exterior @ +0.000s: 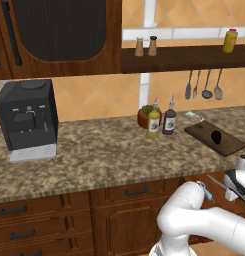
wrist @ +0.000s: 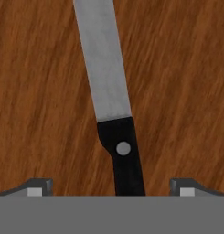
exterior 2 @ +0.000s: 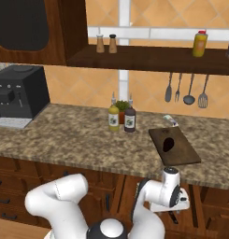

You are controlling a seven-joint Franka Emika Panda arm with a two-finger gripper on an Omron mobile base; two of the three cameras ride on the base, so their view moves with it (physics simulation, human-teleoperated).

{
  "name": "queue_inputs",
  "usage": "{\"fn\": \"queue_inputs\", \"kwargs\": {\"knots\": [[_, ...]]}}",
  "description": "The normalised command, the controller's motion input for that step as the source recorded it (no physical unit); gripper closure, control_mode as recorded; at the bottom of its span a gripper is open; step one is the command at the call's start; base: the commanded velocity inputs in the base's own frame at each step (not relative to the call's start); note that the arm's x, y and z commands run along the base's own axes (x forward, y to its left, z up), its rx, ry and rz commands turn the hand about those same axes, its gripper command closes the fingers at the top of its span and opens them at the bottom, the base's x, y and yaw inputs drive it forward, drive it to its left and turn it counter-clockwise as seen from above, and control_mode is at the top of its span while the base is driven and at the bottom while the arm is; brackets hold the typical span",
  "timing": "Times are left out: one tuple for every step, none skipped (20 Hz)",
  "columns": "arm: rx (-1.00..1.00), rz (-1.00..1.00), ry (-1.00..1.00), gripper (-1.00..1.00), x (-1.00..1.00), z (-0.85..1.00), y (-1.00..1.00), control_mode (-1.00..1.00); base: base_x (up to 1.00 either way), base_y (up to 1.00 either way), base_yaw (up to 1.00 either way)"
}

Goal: Place the appropriate cutting tool for cutting the avocado skin on the cutting board.

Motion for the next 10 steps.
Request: {"fn": "queue_inputs", "kwargs": {"knots": [[0.00,0.00,0.00,-1.00,-0.26,-0.57,0.00,-1.00,0.00,0.00,0.00],[0.00,0.00,0.00,1.00,-0.24,-0.64,0.00,-1.00,0.00,0.00,0.00],[0.00,0.00,0.00,1.00,-0.17,-0.70,0.00,-1.00,0.00,0.00,0.00],[0.00,0.00,0.00,1.00,-0.18,-0.71,0.00,-1.00,0.00,0.00,0.00],[0.00,0.00,0.00,1.00,-0.17,-0.72,0.00,-1.00,0.00,0.00,0.00],[0.00,0.00,0.00,1.00,-0.23,-0.74,0.00,-1.00,0.00,0.00,0.00],[0.00,0.00,-0.01,1.00,-0.24,-0.71,0.00,-1.00,0.00,0.00,0.00],[0.00,0.00,0.00,1.00,-0.09,-0.61,0.00,-1.00,0.00,0.00,0.00],[0.00,0.00,0.00,1.00,-0.15,-0.55,0.00,-1.00,0.00,0.00,0.00],[0.00,0.00,-0.01,1.00,-0.26,-0.55,0.00,-1.00,0.00,0.00,0.00]]}}
